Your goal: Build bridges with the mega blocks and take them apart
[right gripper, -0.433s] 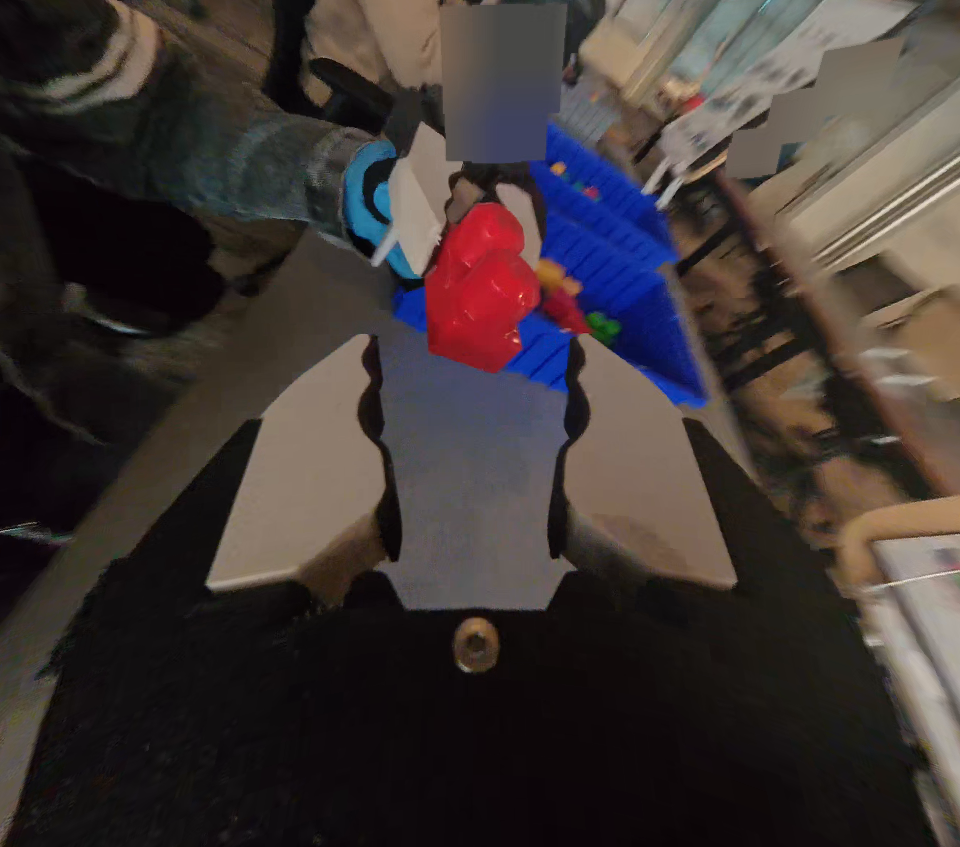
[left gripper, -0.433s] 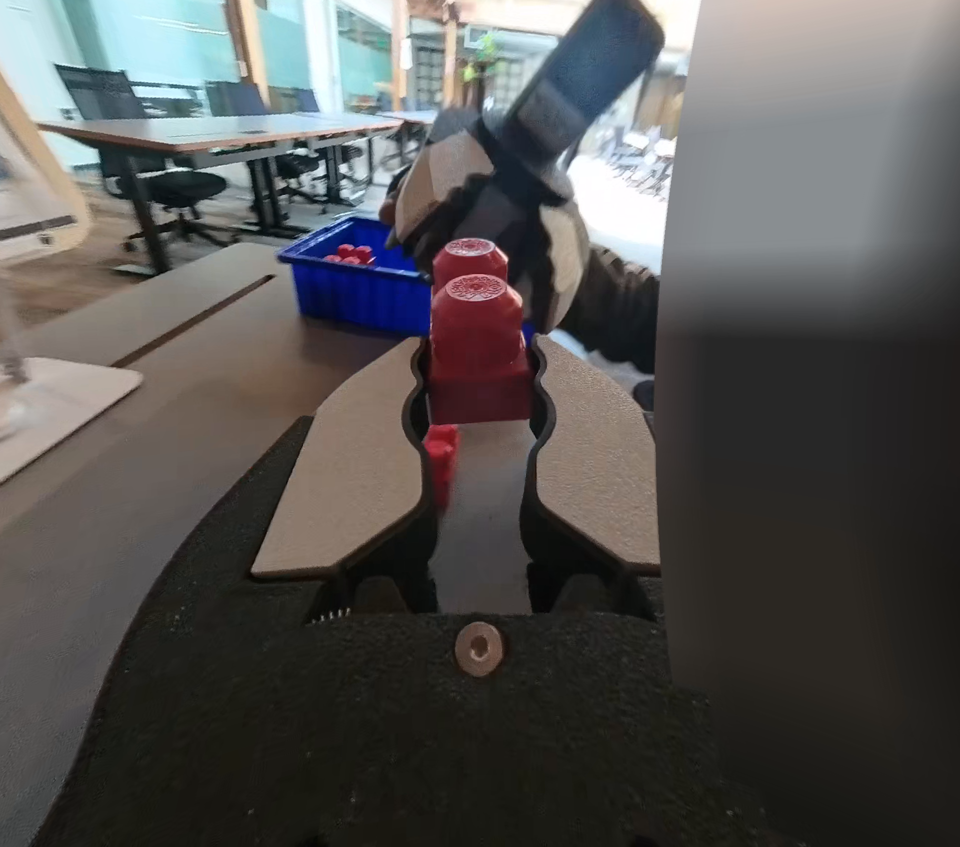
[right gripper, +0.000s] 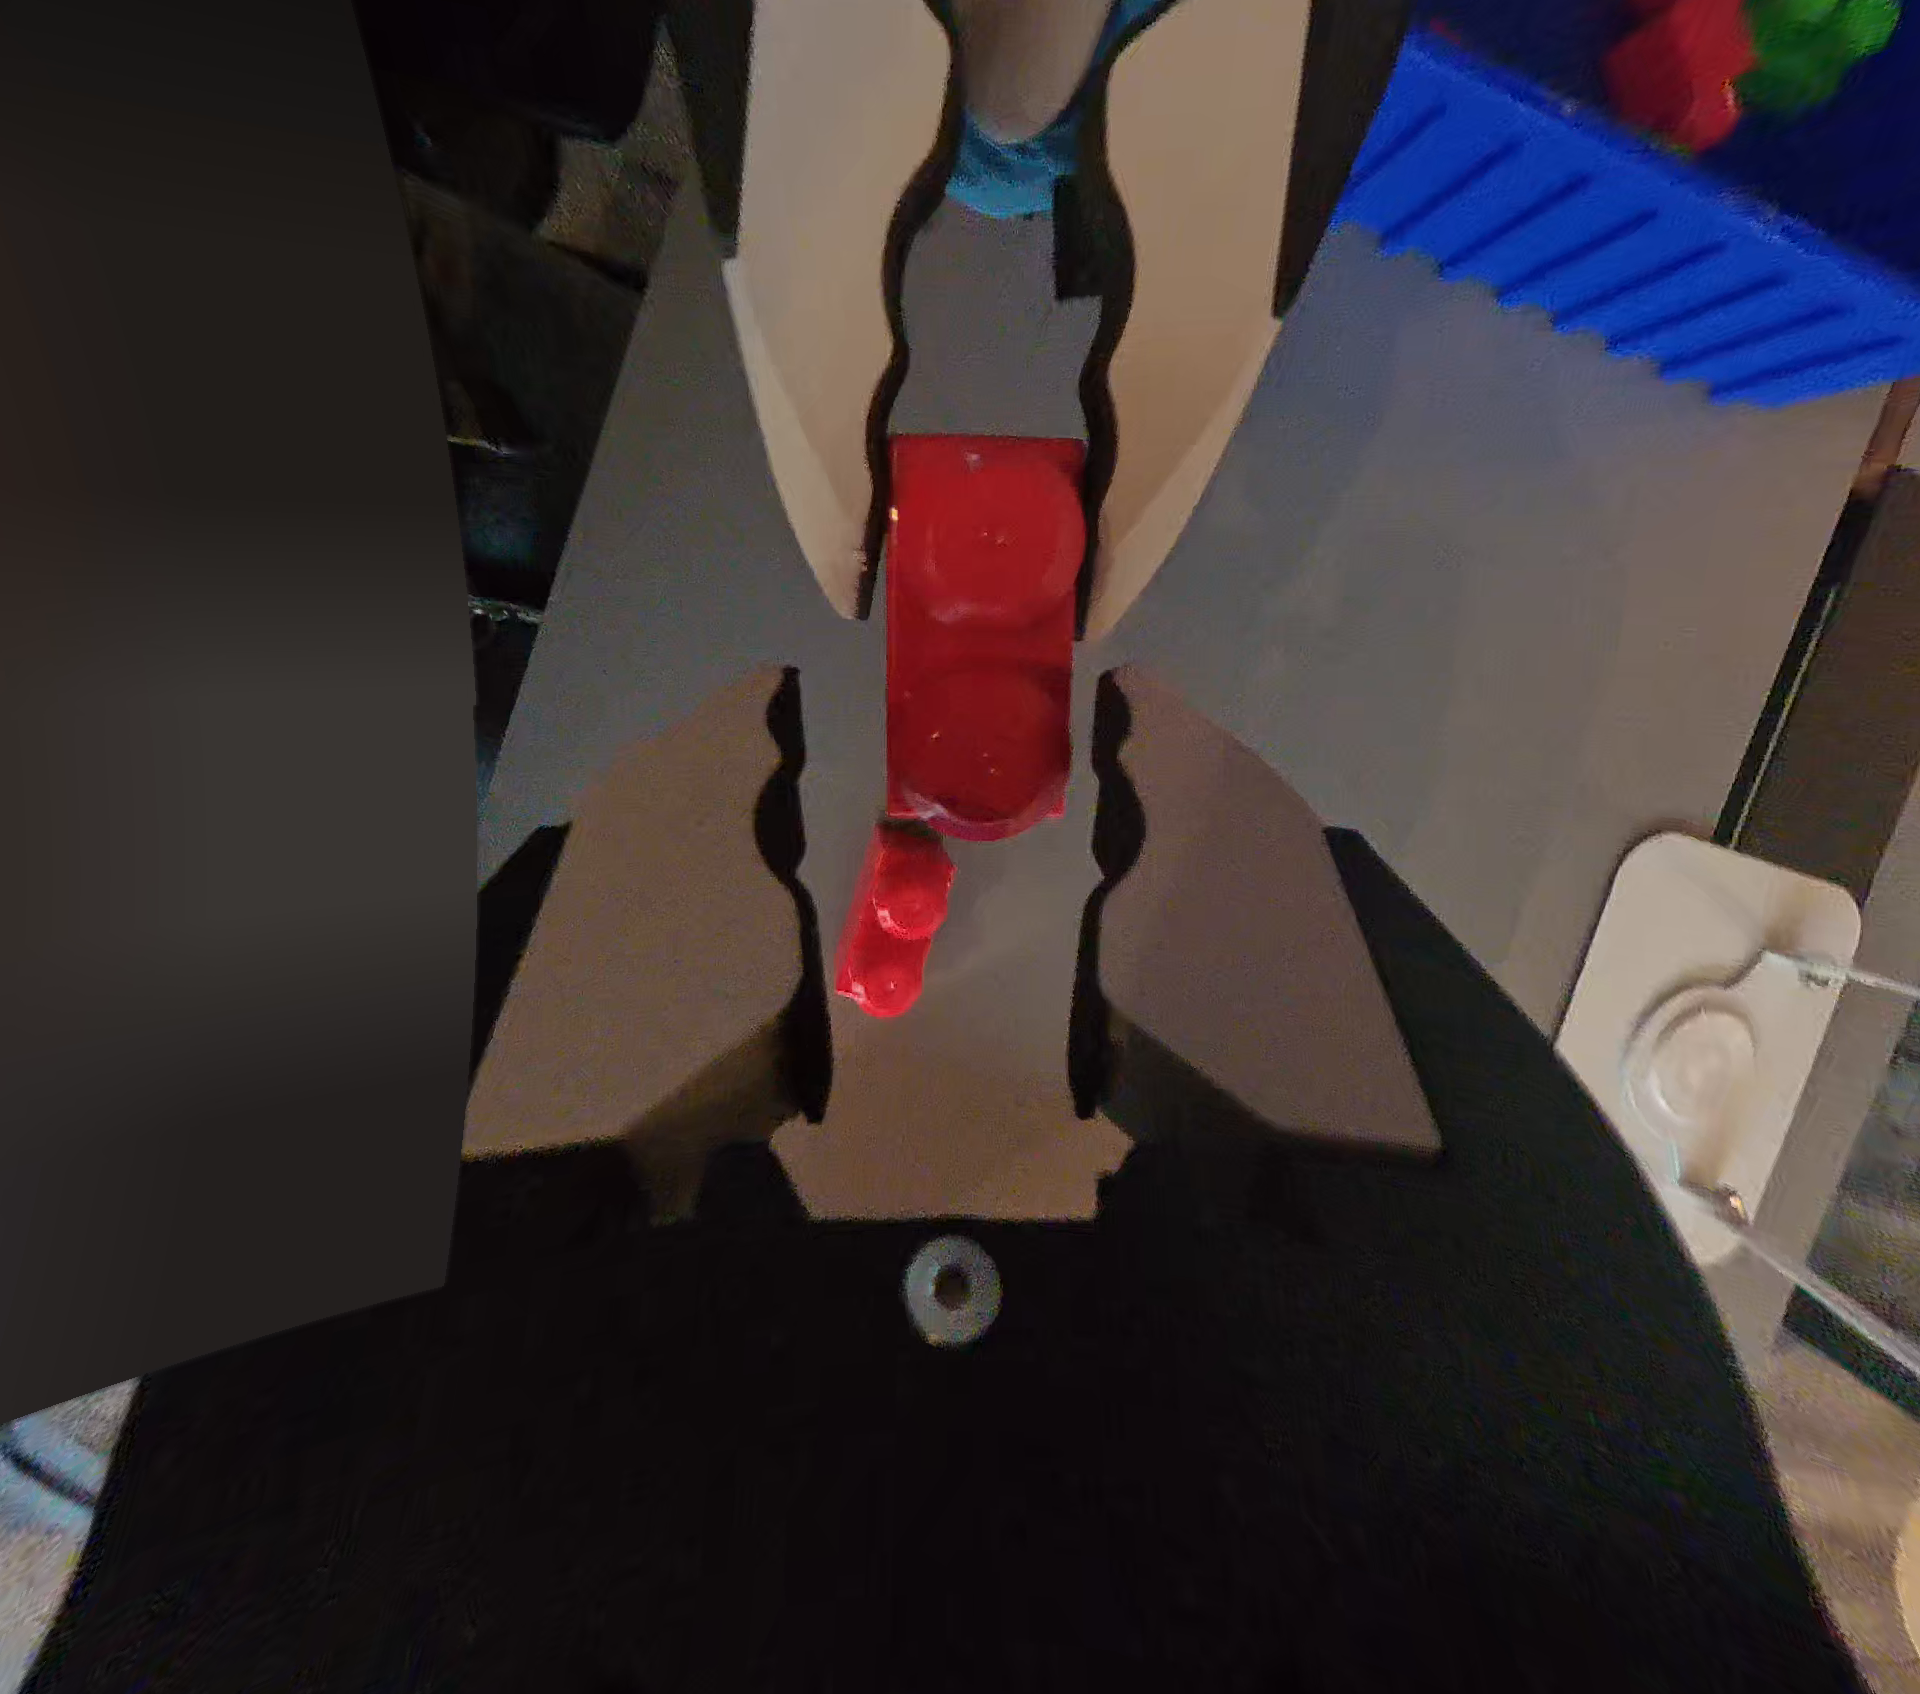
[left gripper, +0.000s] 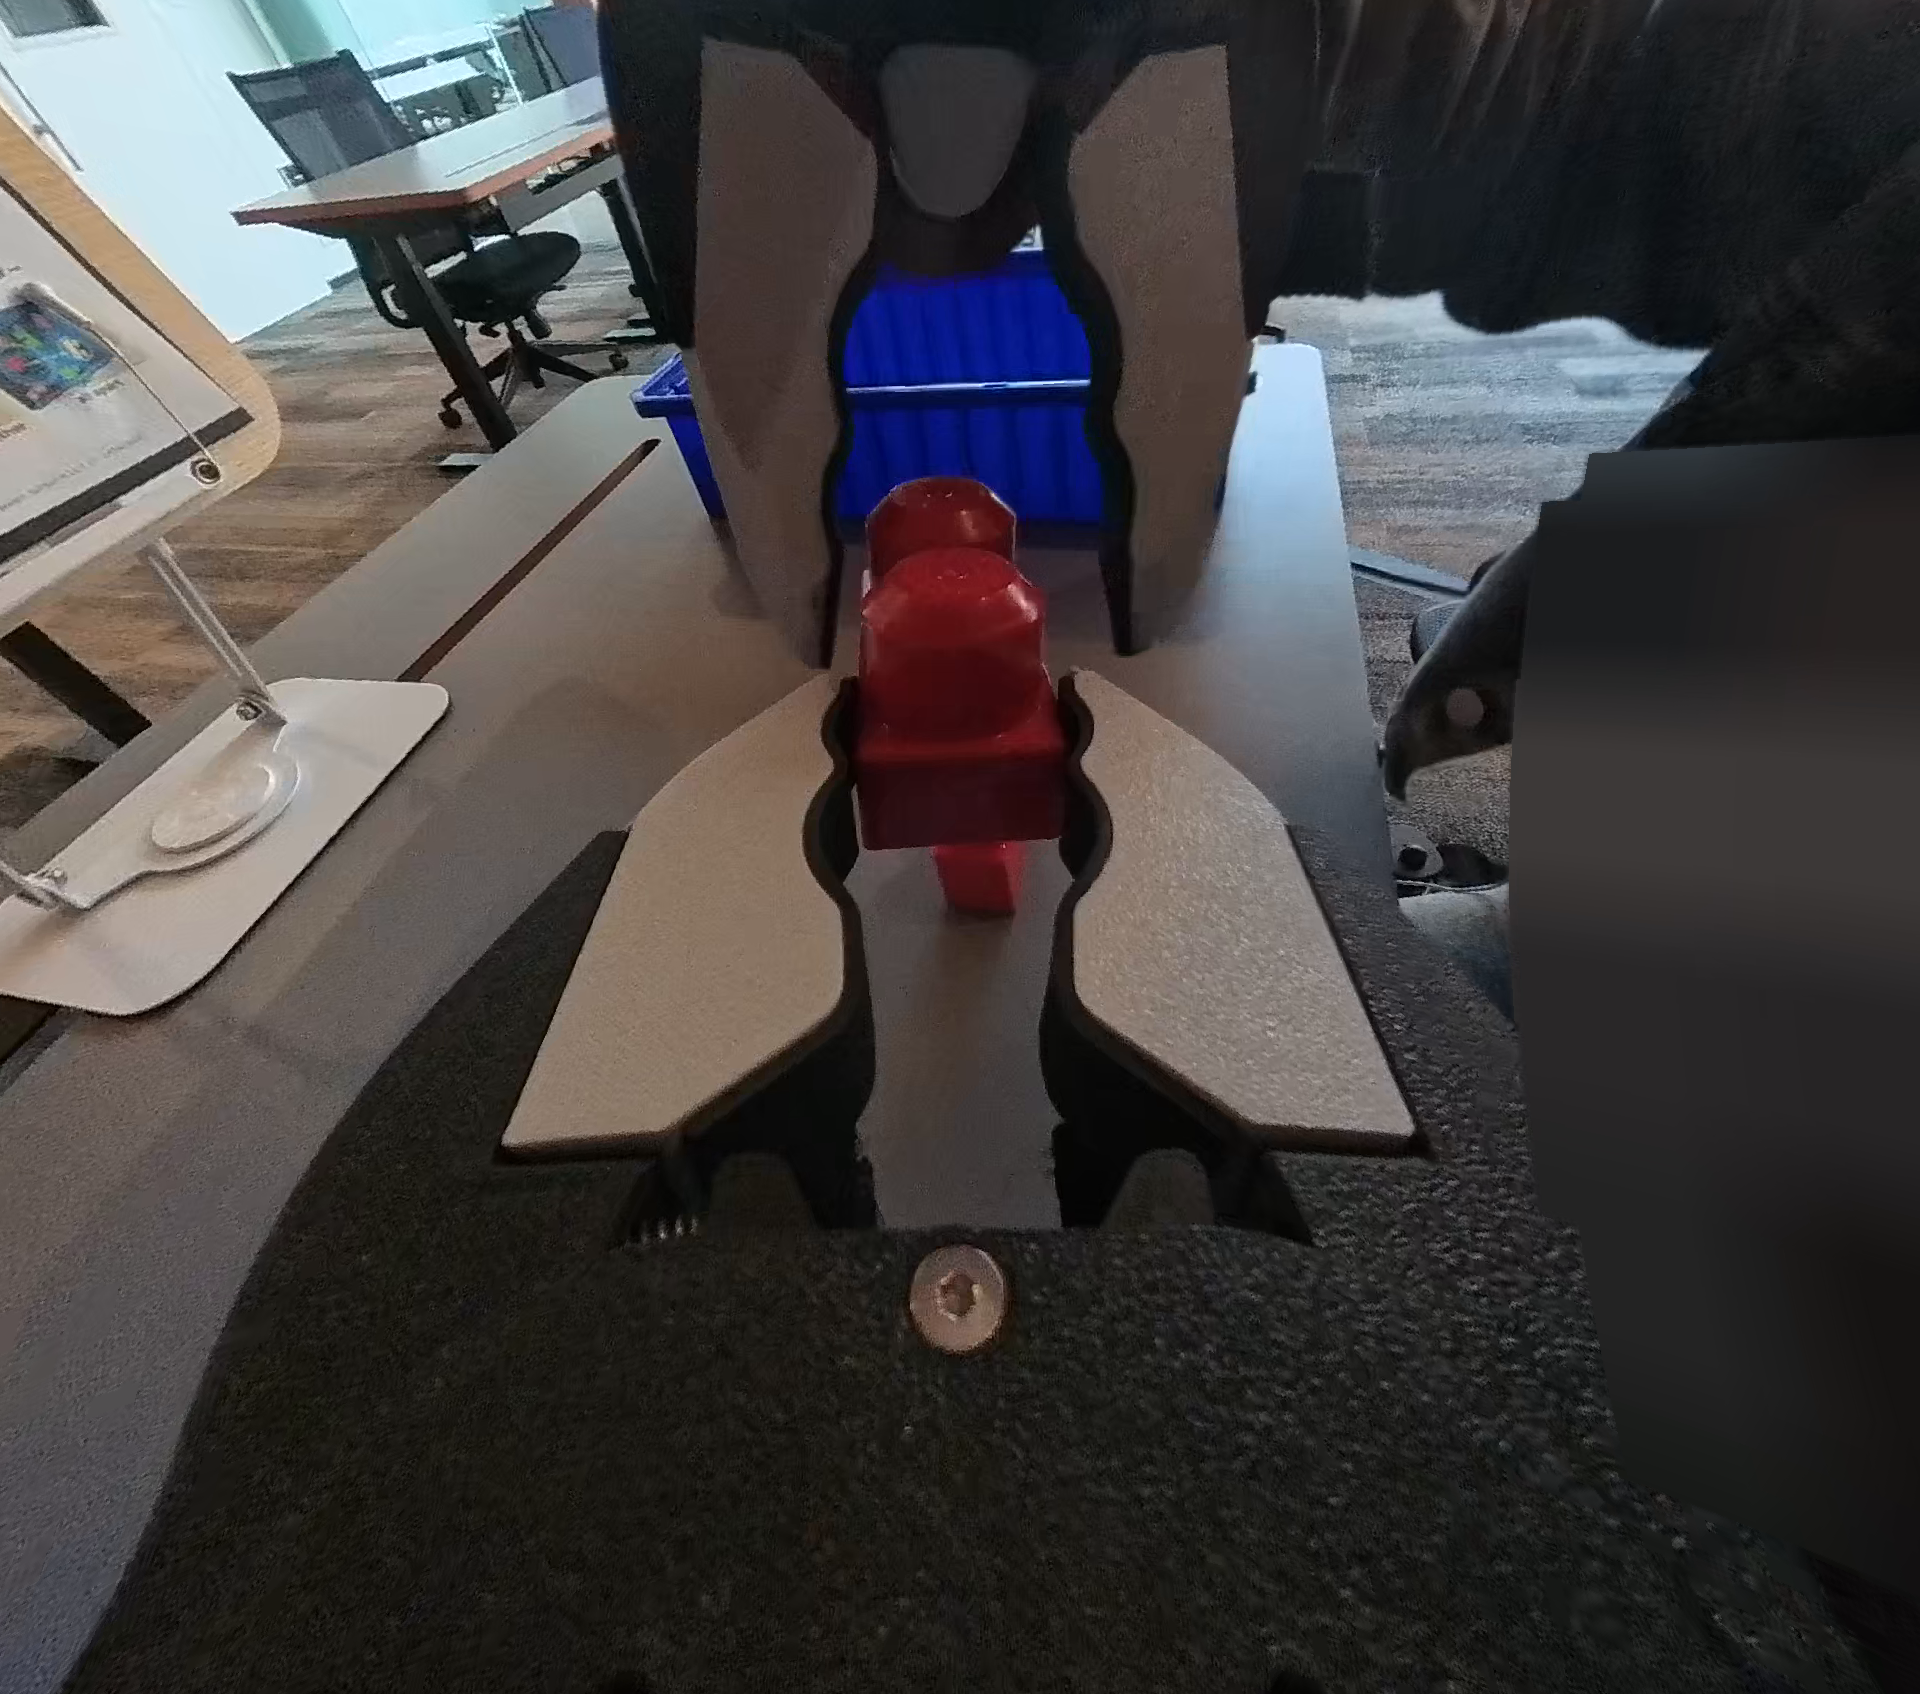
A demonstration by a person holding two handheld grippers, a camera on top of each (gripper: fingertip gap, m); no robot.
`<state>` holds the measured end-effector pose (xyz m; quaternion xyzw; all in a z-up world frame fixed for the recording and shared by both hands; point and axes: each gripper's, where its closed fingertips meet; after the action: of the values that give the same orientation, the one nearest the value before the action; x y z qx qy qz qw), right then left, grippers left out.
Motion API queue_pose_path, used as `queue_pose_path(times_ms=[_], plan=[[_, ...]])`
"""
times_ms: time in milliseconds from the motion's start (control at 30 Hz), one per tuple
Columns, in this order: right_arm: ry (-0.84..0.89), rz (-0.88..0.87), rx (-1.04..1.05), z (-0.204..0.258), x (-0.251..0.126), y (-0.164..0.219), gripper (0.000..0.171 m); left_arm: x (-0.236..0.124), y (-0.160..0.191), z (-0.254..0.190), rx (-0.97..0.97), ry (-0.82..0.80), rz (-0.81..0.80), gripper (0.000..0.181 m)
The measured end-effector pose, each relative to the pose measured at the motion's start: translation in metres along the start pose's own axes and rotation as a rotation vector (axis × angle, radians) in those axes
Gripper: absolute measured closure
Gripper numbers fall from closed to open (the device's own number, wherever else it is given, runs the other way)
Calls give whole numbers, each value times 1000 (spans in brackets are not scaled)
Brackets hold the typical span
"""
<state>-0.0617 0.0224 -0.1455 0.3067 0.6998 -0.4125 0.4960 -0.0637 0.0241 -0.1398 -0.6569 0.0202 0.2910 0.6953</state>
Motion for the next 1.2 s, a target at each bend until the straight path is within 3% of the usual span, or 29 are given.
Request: queue_pose_path(times_ms=[300,533,600,733,967,1200], plan=[[-6,153,45,-3,5,10,137,10,-2,-1,-3,15,-20,146],[4,179,47,-3,11,17,138,16,5,-2,8,35,20,145],[28,194,60,-7,11,26,138,14,9,4,-9,-4,28,125],[18,223,150,-7,18,54,138,-16,18,27,-101,-129,-19,116],[-13,334,309,4,62,122,138,-86,26,60,-186,-354,-36,128],[-55,356,313,14,95,144,138,-110,21,63,-175,-424,-89,132]])
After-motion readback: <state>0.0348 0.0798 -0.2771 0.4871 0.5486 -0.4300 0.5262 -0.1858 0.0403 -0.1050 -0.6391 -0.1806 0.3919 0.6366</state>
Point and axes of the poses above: each gripper's, where its closed fingertips meet, x out along the fingers, y out of its underside, z = x × y across the jaws, and after that the axes turned 12 degrees about z, right-handed
